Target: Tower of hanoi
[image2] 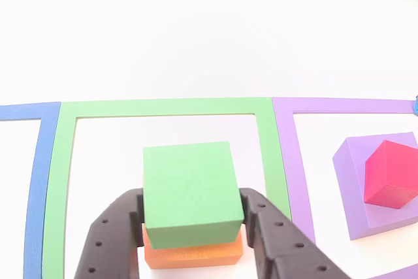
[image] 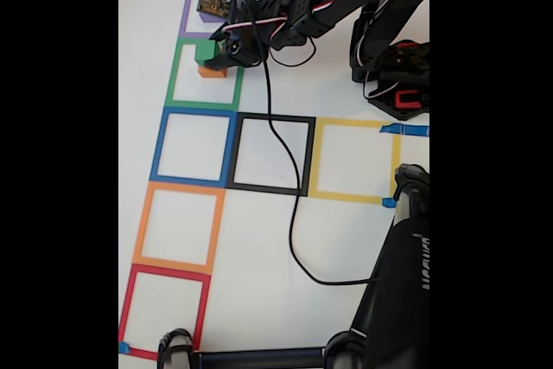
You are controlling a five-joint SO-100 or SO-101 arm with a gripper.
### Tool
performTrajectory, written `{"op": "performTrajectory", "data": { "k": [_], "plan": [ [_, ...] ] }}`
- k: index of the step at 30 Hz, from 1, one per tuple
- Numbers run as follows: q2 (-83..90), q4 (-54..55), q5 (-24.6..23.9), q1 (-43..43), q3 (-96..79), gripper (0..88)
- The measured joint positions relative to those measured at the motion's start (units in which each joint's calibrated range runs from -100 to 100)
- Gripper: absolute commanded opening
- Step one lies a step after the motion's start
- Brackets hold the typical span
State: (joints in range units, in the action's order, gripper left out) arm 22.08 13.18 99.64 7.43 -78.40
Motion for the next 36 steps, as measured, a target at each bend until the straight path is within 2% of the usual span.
{"op": "performTrajectory", "data": {
  "k": [36],
  "plan": [
    [-2.4, 3.5, 0.0, 0.9, -1.9, 11.5]
  ]
}}
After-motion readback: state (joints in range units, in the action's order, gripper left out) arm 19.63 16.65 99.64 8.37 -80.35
